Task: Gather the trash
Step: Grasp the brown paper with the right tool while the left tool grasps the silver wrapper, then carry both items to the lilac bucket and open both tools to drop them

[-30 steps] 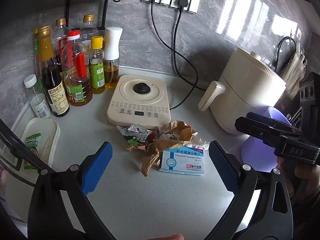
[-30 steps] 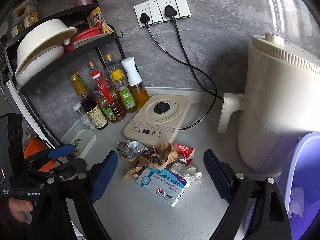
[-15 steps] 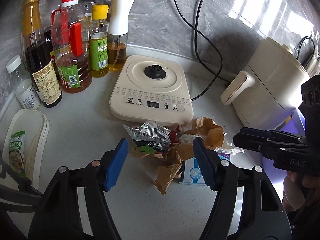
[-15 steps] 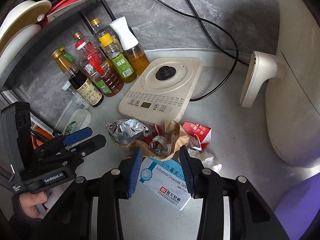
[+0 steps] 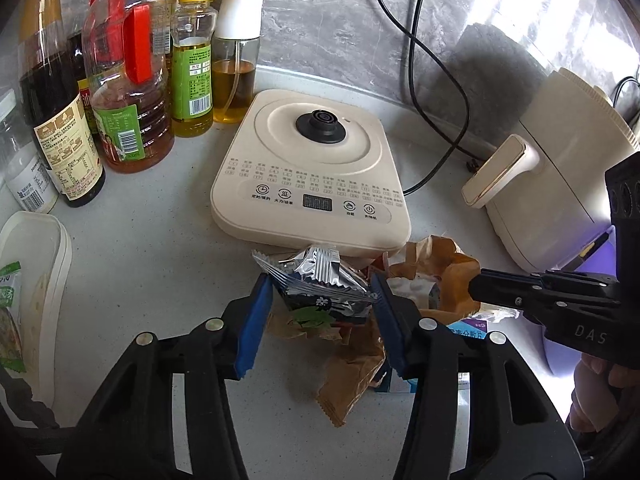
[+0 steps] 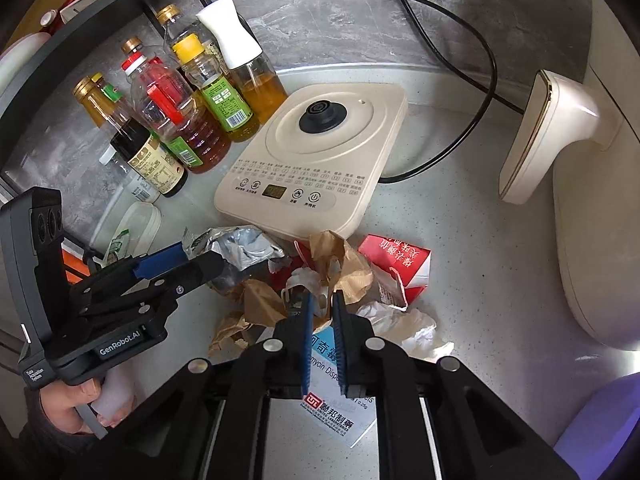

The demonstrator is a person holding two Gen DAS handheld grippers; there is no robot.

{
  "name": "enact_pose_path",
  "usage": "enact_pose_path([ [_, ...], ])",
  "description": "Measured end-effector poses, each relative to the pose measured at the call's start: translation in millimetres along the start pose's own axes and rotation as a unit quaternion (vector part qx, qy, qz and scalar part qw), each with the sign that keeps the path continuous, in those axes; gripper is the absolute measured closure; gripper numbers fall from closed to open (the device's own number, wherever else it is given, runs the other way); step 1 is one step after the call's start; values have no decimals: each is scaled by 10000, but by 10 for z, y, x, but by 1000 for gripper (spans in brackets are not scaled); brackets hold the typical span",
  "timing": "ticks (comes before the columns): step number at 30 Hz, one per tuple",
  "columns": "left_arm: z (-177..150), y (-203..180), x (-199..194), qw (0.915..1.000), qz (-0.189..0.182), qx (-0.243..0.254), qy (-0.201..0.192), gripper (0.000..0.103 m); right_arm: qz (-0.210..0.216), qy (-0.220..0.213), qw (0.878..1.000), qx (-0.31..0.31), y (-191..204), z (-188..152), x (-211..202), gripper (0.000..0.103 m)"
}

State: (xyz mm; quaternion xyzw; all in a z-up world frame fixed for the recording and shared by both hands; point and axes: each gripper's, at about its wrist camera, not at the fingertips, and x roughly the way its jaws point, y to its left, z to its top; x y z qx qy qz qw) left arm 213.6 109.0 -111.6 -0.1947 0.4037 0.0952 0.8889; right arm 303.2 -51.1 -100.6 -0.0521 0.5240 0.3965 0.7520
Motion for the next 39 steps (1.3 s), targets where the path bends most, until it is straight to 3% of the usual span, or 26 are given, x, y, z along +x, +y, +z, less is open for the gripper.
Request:
enact_pose_path([
  [5,13,-37,-126,9999,-87,-37,-135,63,27,-144,9999,-59,37,1,-97,99],
  [27,-230,-473,-1286,9945,216,103,-1017,63,122,-1371,9904,-148,39,-355,-1332,99],
  [39,-321,-960,-1463,9920,150,376,-1195,63,-106,-2211,9752,-81,-294,-599,-2150,99],
])
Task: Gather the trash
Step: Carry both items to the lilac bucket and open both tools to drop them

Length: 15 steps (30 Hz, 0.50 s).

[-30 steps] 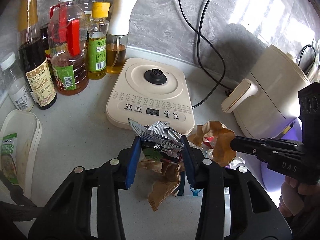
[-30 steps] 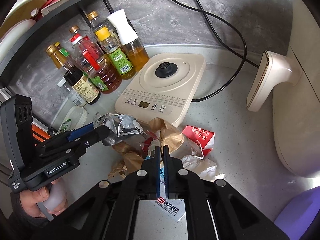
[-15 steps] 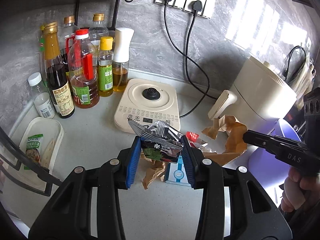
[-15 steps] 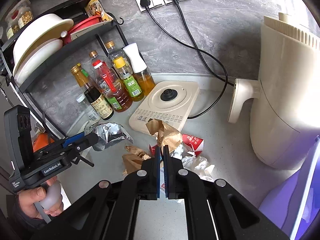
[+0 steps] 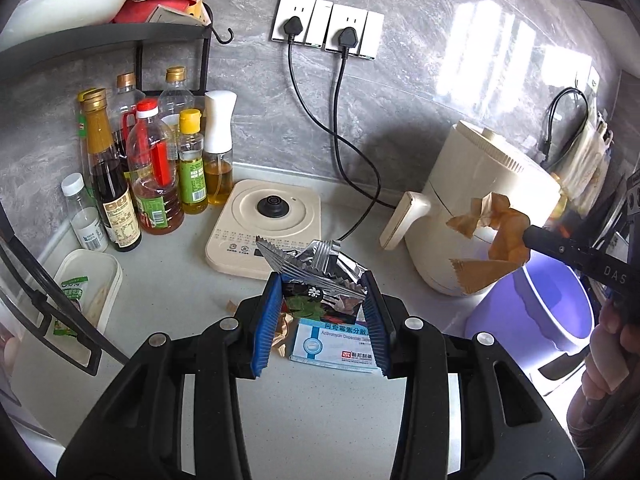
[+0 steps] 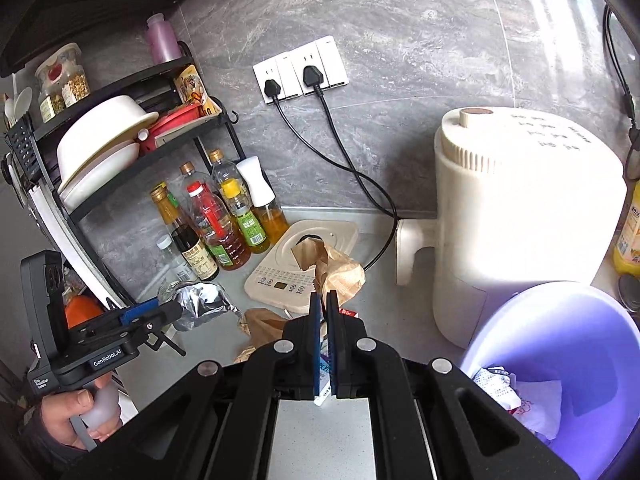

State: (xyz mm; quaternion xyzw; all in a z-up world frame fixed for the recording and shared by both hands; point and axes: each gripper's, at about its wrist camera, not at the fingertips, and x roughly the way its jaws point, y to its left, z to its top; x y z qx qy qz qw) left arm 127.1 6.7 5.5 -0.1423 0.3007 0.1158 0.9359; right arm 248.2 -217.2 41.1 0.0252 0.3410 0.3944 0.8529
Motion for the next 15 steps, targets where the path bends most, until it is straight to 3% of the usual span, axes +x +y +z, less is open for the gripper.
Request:
enact_pose_path([
  [15,39,-1036,-24,9975,-444,555,-23,63,-656,-257,9958,577,-897,-301,-773,96],
])
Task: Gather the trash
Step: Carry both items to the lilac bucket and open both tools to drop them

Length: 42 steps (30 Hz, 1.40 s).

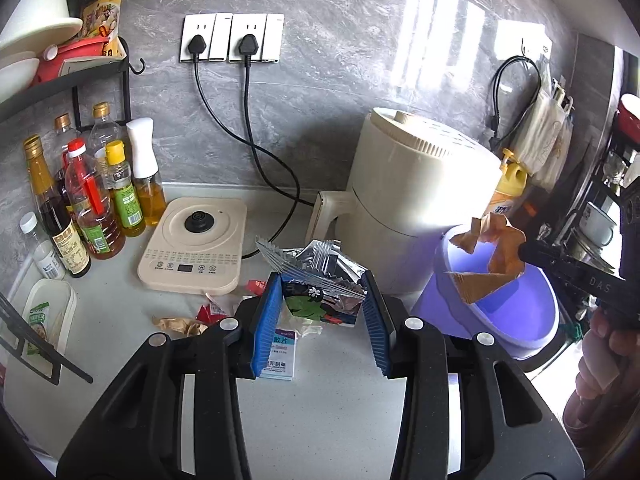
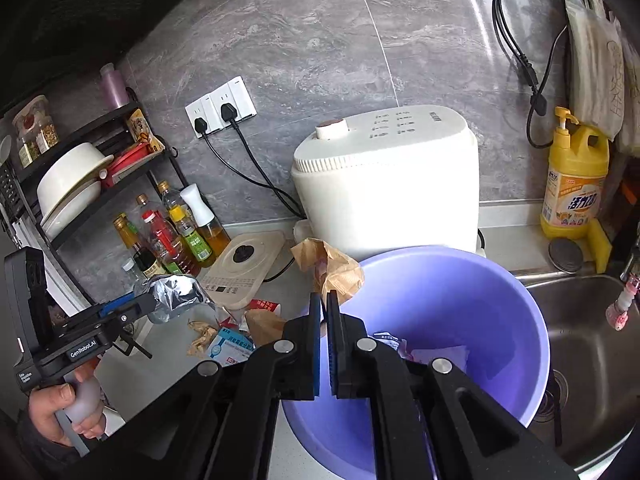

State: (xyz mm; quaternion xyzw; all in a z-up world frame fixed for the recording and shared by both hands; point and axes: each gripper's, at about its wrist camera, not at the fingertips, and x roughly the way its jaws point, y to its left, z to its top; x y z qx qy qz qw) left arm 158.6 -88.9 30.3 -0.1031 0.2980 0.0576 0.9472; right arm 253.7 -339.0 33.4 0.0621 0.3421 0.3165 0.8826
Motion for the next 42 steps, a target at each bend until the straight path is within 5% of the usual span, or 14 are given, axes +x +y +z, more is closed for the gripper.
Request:
enact_pose_path([
  [7,121,-441,-103,9992,-268,224,-168,63,-335,-21,9990,311,-447,-131,-242,90],
  [10,147,-616,-110,9986,-397,291,-193,63,-408,-179,9983,384,-594,-159,-414,70],
  [23,168,-1506,220,9919,-1103,628,6,63,-686,-194,9964,448,-1125,-349,-905,70],
  [25,163,-1640,272,9891,-1294,696,77,53,-727,-176,9960,483,-1200,-375,-947,70],
  [27,157,-1743,280,9886,-1278,799,8,24,-760,-158,9955,539,-1271,-394,-974,68],
  [37,145,-1450,176,9934,-942,652,25,11,-708,-192,9962,473,-1168,-327,-848,44],
  [42,113,-1093,98,9968,-662,445,103,8,-551,-266,9977,307,-883,-254,-727,23],
])
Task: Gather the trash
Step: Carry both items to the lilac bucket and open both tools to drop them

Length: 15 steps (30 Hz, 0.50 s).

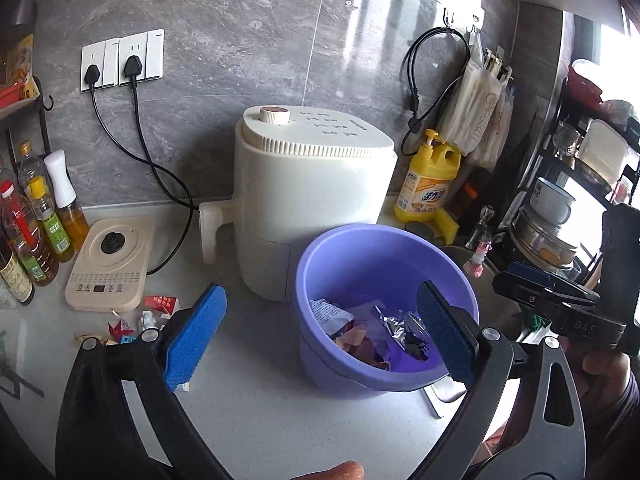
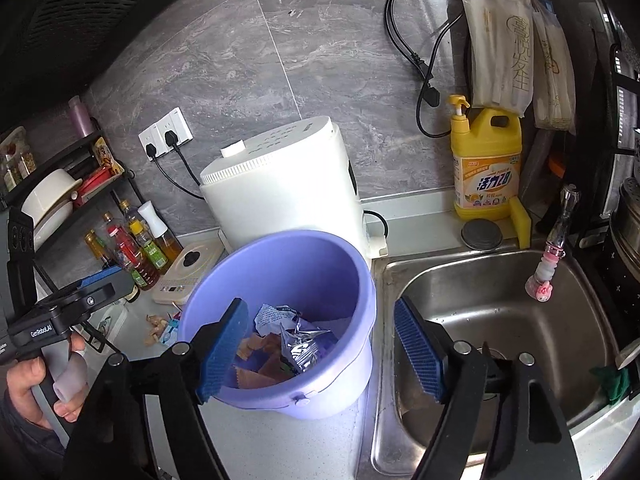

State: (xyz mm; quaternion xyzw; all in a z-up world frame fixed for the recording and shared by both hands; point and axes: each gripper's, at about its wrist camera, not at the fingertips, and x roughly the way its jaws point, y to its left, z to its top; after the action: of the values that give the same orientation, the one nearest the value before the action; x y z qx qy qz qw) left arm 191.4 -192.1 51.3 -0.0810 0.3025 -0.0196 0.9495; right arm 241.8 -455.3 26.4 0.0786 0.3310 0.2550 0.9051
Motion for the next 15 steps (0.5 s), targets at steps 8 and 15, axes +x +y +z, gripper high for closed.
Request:
enact_pose_path([
  [8,-107,509,-279,9990,345,-277,-108,6,317,5,9990,-327,546,46,175,13],
  [15,-253,1006,-468,9969,557,-551,-124,6,521,112,9971,-544,1039,7,352,8],
])
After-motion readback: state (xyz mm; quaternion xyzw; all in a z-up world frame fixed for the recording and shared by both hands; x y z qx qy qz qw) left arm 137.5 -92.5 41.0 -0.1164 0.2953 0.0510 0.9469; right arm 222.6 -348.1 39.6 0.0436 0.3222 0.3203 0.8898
